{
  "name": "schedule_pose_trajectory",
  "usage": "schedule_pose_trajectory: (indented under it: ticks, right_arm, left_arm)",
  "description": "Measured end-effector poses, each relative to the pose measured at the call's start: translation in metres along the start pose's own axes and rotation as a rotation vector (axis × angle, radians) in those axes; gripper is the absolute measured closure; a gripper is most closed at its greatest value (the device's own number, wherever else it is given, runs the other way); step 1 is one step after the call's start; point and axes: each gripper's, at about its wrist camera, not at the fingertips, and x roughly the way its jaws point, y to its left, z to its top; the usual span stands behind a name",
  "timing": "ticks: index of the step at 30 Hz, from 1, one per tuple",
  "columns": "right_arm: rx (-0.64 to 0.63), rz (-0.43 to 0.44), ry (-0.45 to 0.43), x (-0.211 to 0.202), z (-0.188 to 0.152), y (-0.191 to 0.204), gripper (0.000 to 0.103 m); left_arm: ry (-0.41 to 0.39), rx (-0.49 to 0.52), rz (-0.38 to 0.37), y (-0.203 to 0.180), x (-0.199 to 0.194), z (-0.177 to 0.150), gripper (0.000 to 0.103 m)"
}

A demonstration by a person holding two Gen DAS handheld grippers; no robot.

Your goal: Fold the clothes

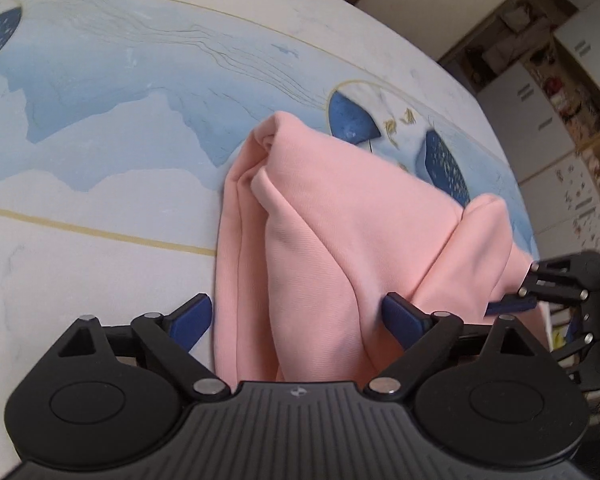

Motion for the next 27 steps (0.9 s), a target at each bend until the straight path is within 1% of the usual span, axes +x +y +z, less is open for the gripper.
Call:
schedule_pose_trajectory:
  ticks: [6, 7, 8, 9, 10, 11, 13, 16, 19, 22, 25, 27]
  right_arm:
    - [0.019, -0.011, -0.015, -0.002, -0.003, 0.0, 0.0]
    - [0.021, -0.012, -0.018, -0.002, -0.003, 0.0, 0.0]
    - [0.022, -0.013, -0.02, -0.002, -0.003, 0.0, 0.0]
    - [0.024, -0.014, -0.023, -0.002, -0.004, 0.0, 0.0]
    - [0.025, -0.015, -0.026, -0.002, -0.004, 0.0, 0.0]
    - [0.027, -0.016, -0.029, -0.002, -0.005, 0.0, 0.0]
    - [0.029, -0.018, -0.036, -0.003, -0.006, 0.0, 0.0]
    - [0.031, -0.019, -0.048, -0.003, -0.008, 0.0, 0.0]
    - [0.032, -0.022, -0.063, -0.005, -0.013, -0.001, 0.0]
    - [0.033, -0.017, -0.085, -0.005, -0.016, -0.002, 0.0]
    - [0.029, -0.011, -0.111, -0.007, -0.022, -0.003, 0.0]
    - [0.029, -0.007, -0.133, -0.008, -0.027, -0.005, 0.0]
  left_arm:
    - [0.02, 0.016, 0.024, -0.007, 0.004, 0.003, 0.01]
    - [0.021, 0.02, 0.025, -0.009, 0.005, 0.003, 0.019]
    - [0.025, 0.011, 0.007, -0.008, 0.005, 0.003, 0.027]
    - [0.034, -0.011, -0.024, -0.006, 0.004, 0.003, 0.045]
    - [0.034, -0.02, -0.032, -0.006, 0.004, 0.003, 0.046]
    - [0.029, -0.006, -0.024, -0.009, 0.003, 0.002, 0.047]
    - [0.014, 0.032, -0.012, -0.017, -0.002, 0.001, 0.061]
    - [-0.019, 0.083, 0.005, -0.029, -0.016, 0.0, 0.071]
    - [-0.056, 0.133, -0.015, -0.046, -0.037, -0.003, 0.077]
    - [-0.084, 0.204, -0.028, -0.074, -0.054, -0.005, 0.081]
    - [-0.103, 0.278, -0.057, -0.108, -0.063, -0.003, 0.083]
    - [-0.105, 0.326, -0.078, -0.132, -0.062, -0.003, 0.083]
